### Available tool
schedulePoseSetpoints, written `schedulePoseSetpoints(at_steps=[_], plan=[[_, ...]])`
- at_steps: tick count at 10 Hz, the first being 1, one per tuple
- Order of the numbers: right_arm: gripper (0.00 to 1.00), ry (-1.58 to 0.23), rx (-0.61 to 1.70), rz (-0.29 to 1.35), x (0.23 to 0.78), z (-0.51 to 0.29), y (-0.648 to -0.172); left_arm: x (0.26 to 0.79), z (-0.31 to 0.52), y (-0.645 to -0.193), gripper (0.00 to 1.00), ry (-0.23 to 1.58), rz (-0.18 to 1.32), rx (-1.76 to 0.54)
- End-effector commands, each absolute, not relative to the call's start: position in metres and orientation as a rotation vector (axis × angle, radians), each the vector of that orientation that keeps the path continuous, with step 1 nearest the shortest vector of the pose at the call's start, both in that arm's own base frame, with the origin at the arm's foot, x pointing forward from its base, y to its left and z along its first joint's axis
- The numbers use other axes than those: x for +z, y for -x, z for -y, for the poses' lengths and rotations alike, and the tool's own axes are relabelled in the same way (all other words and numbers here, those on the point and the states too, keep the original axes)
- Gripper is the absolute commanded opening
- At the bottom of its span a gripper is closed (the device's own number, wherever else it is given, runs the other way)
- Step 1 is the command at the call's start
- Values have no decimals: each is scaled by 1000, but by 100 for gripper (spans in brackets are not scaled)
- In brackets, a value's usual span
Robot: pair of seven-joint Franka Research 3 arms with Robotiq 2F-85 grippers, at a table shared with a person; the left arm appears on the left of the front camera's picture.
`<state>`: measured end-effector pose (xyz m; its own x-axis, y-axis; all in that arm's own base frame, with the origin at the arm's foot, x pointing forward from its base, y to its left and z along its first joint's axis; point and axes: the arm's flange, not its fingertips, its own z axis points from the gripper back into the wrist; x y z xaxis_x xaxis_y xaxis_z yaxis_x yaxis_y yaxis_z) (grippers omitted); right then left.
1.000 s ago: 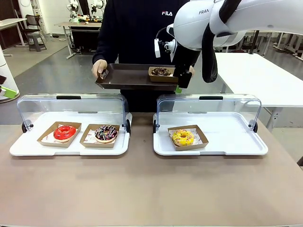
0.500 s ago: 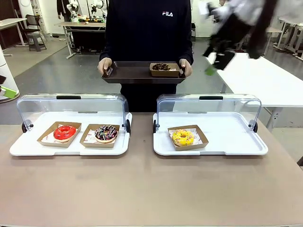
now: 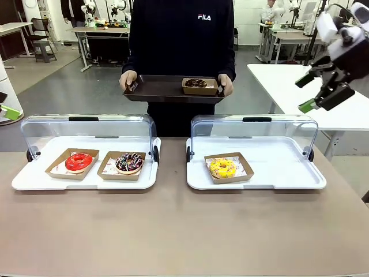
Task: Provide the desired donut to the person.
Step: Pick up and lift the Paper togo box containing the Donut pointed at by the person.
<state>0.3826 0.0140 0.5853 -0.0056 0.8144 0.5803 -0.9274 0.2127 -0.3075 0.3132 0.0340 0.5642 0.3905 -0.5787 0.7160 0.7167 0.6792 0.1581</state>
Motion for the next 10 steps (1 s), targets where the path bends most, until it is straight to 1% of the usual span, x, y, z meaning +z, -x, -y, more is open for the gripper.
schedulePoseSetpoints(at_steps=[1,3,5,7,8,10], plan=[[100,-237,1341,836,569,1,-385,564,-34,-313,100,194,828,-822],[100,-227,1306,876,556,22,-383,564,-34,-313,100,194,828,-822],[100,-278,1324,965,548,39,-382,564,-34,-313,100,194,828,-822],[100,-288,1340,1003,540,43,-384,564,-34,-313,100,194,828,-822],[100,-296,1368,1043,542,42,-383,564,-34,-313,100,194,828,-822],[100,-301,1368,1068,544,41,-383,564,-34,-313,100,194,828,-822]])
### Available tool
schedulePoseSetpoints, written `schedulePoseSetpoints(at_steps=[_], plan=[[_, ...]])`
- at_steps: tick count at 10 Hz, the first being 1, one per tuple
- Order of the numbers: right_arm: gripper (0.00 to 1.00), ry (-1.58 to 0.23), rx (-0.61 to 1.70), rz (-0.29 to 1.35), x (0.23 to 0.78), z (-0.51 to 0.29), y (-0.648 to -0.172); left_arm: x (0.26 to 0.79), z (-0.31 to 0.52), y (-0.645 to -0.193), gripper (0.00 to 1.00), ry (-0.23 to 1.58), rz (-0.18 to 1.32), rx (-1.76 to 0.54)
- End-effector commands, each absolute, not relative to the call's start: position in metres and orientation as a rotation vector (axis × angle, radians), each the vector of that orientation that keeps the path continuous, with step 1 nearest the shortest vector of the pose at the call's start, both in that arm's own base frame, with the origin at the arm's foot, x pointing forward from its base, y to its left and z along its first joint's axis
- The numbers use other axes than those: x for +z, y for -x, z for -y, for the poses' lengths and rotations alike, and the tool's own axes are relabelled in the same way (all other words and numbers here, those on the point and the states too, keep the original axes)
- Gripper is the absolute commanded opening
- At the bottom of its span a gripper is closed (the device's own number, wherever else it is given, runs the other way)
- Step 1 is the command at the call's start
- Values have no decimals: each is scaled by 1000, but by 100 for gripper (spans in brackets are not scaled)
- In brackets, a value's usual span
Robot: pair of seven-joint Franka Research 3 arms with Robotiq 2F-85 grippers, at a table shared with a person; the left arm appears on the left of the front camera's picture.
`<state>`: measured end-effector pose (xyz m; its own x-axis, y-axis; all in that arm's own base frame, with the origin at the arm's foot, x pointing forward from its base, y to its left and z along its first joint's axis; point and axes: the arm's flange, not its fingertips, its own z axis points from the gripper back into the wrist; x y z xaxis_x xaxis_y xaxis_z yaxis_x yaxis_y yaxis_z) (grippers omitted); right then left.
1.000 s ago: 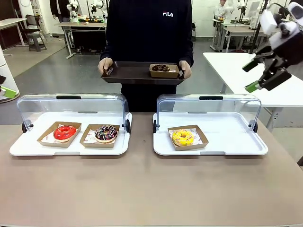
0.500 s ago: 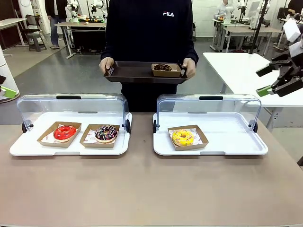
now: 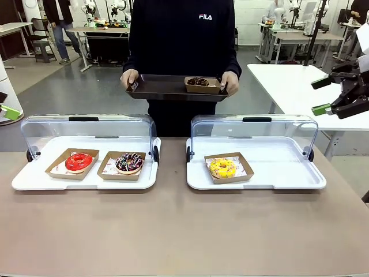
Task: Provide the desired donut to the person.
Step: Pick up and lift the Paper togo box containing the Donut pointed at by the person.
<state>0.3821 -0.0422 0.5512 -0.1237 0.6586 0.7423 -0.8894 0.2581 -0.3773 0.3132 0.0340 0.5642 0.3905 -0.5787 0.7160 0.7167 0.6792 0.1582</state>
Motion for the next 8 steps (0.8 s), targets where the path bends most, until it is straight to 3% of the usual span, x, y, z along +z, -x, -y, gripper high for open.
schedulePoseSetpoints(at_steps=[1,8], plan=[[100,-311,1362,1068,545,41,-384,564,-34,-313,100,194,828,-822],[100,-389,1333,1016,542,37,-395,564,-34,-313,100,194,828,-822]])
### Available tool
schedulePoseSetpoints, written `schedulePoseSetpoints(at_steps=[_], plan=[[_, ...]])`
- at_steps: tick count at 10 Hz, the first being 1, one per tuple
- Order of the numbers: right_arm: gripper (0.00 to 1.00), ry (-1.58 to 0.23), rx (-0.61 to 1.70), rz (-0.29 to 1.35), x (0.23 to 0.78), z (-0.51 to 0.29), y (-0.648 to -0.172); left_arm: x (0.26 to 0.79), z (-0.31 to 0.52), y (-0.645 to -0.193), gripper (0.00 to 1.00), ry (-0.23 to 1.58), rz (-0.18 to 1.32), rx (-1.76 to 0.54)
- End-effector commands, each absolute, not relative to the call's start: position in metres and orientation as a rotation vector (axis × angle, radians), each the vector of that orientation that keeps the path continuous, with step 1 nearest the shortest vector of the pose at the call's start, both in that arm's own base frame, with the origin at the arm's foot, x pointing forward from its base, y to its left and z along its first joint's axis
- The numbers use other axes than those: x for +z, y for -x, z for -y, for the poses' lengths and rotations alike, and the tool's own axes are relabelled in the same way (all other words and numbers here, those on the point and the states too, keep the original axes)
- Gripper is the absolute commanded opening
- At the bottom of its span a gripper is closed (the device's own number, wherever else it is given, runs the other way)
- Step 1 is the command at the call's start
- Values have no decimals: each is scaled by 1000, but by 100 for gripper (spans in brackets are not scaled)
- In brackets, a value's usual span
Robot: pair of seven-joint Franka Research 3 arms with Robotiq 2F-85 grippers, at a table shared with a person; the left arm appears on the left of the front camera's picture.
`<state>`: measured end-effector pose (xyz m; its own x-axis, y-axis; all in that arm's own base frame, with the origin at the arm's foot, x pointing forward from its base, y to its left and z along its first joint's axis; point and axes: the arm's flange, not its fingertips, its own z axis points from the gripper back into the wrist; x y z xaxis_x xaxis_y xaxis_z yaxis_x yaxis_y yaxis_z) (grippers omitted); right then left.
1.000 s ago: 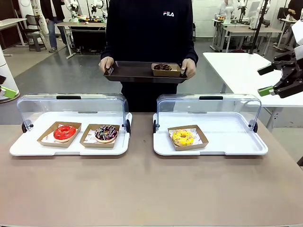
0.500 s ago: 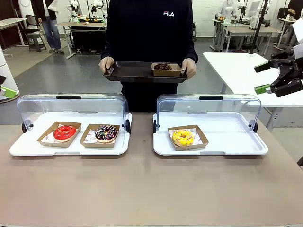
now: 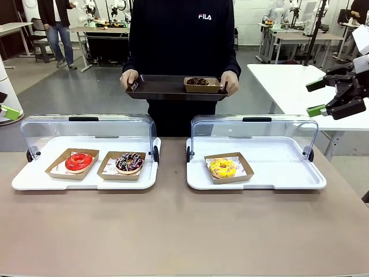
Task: Provide the desired donut to the person.
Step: Pick up and lift the Paper togo box containing the Donut pointed at by the person.
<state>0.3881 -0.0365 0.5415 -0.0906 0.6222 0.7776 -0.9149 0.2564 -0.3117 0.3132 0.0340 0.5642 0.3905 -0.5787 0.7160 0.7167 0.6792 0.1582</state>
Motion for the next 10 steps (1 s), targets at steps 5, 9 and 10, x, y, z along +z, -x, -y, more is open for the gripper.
schedulePoseSetpoints(at_steps=[5,9,10], plan=[[100,-374,1277,939,541,38,-396,564,-34,-313,100,194,828,-822],[100,-378,1334,982,538,37,-393,564,-34,-313,100,194,828,-822],[100,-378,1334,982,538,37,-393,564,-34,-313,100,194,828,-822]])
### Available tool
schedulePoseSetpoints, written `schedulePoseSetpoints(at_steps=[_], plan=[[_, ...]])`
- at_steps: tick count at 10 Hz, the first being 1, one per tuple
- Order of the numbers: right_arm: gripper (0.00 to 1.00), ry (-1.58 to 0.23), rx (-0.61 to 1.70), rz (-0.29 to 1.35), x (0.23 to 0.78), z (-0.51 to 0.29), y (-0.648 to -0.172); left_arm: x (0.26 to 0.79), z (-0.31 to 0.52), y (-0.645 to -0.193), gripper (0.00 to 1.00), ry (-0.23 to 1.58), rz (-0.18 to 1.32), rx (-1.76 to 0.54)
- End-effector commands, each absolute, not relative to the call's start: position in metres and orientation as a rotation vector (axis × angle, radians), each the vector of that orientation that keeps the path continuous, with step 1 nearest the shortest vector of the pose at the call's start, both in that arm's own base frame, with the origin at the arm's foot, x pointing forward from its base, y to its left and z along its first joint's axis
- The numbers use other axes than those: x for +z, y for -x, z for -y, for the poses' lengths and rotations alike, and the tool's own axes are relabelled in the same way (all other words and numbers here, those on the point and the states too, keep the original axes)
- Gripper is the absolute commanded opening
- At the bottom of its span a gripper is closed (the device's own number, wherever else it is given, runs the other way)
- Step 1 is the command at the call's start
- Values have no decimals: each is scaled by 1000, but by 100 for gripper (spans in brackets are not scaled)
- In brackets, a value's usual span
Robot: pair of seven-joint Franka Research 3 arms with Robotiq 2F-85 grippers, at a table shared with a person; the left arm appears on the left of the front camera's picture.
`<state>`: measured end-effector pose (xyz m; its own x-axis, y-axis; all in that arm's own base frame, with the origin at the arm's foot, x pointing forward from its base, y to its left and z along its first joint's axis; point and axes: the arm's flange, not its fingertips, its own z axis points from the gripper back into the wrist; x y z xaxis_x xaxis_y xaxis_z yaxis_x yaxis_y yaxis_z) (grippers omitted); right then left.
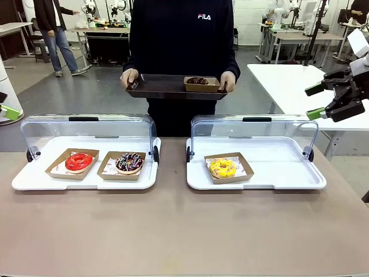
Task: Provide the desired donut to the person.
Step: Pick up and lift the Paper togo box containing the Donut pointed at by the person.
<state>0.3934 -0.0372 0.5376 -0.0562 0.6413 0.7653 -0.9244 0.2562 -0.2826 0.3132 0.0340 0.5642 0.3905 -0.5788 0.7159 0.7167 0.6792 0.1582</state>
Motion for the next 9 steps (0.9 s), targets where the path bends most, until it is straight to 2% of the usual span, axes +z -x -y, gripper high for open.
schedulePoseSetpoints(at_steps=[1,9], plan=[[100,-378,1334,982,538,37,-393,564,-34,-313,100,194,828,-822],[100,-378,1334,982,538,37,-393,564,-34,-313,100,194,828,-822]])
